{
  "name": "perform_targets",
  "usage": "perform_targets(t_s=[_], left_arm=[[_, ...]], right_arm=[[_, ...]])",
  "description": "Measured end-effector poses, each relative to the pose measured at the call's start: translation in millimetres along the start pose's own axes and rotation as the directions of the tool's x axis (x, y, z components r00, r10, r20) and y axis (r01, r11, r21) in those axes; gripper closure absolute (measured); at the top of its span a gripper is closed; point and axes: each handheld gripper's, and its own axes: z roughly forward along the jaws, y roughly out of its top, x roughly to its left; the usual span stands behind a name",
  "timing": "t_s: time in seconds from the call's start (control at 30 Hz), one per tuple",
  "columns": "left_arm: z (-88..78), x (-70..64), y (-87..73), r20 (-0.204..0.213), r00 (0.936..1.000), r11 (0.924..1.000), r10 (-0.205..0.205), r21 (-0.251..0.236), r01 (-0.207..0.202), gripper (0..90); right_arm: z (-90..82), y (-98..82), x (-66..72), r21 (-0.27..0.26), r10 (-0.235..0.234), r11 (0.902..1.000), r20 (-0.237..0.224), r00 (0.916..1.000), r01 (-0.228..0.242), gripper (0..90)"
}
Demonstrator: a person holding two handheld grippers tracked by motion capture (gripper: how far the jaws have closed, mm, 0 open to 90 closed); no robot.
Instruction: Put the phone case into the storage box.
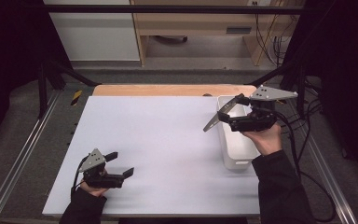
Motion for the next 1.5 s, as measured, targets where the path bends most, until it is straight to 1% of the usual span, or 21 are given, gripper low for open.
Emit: perform_targets(t_s=[0.07,0.27,0.57,0.67,0.8,0.97,1.13,1.4,1.5], left_arm=[[0.0,0.2,0.0,0.000,1.0000,1.0000,0.001,0.001,-0.001,5.2],[-0.1,0.3,0.1,0.000,1.0000,1.0000,0.002,-0.001,-0.002,5.2],[0.6,0.4,0.0,0.003,1.0000,1.0000,0.005,0.000,-0.005,5.2],[0.8,0.5,-0.1,0.004,1.0000,1.0000,0.006,0.001,-0.006,5.2],[1.4,0.6,-0.2,0.005,1.0000,1.0000,0.008,0.003,-0.008,5.2],[1.9,0.7,-0.3,0.006,0.9999,0.9999,0.009,0.006,-0.009,5.2],[2.0,1.2,-0.6,0.008,0.9999,0.9999,0.009,0.007,-0.009,5.2],[3.4,1.3,-1.1,0.010,0.9999,0.9998,0.014,0.014,-0.014,5.2],[3.8,1.5,-1.2,0.011,0.9998,0.9998,0.014,0.015,-0.015,5.2]], right_arm=[[0.9,1.2,-2.8,0.001,0.004,1.0000,0.008,1.0000,-0.004,12.7],[5.7,3.3,-11.3,0.007,0.017,0.9998,0.061,0.9980,-0.018,12.7],[12.3,10.3,-25.4,0.009,0.043,0.9990,0.132,0.9904,-0.044,12.7],[14.0,12.5,-30.2,0.013,0.046,0.9987,0.160,0.9860,-0.049,12.7],[16.4,13.8,-37.5,0.007,0.068,0.9975,0.186,0.9802,-0.071,12.7],[20.9,14.6,-47.4,0.014,0.077,0.9965,0.215,0.9735,-0.082,12.7],[25.8,14.4,-56.1,0.017,0.085,0.9956,0.254,0.9635,-0.092,12.7],[34.1,11.8,-67.0,0.024,0.097,0.9937,0.298,0.9496,-0.109,12.7],[36.3,11.2,-72.0,0.019,0.112,0.9922,0.311,0.9437,-0.123,12.7]])
